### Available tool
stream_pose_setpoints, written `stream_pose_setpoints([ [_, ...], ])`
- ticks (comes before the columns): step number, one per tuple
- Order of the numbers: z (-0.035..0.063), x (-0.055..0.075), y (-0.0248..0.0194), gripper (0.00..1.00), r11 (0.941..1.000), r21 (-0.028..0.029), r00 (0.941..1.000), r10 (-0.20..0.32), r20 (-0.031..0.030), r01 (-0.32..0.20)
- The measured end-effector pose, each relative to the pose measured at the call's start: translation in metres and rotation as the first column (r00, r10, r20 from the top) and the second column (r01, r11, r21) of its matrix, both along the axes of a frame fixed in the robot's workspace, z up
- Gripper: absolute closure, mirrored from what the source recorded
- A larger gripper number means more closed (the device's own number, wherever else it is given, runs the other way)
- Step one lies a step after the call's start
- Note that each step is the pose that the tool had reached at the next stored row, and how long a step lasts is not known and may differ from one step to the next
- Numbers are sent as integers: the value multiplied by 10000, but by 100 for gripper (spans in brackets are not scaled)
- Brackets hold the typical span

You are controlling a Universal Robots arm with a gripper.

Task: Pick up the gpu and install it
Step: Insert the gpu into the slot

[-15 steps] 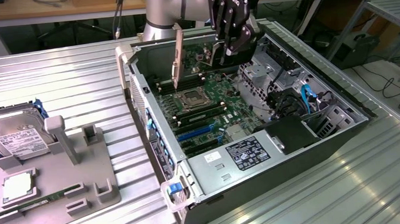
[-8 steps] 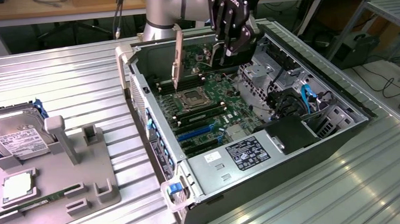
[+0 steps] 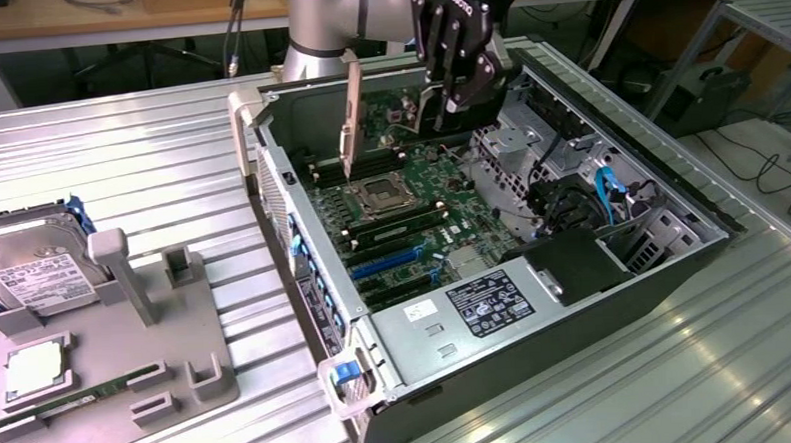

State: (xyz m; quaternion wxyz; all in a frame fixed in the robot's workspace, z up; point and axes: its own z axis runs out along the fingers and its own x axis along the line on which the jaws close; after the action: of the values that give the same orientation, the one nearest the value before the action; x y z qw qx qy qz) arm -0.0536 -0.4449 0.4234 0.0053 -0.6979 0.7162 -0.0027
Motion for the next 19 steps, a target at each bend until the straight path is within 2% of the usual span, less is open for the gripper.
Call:
stream_pose_setpoints([
  [19, -36, 0, 0, 72, 10000, 0, 10000, 3, 0, -3],
])
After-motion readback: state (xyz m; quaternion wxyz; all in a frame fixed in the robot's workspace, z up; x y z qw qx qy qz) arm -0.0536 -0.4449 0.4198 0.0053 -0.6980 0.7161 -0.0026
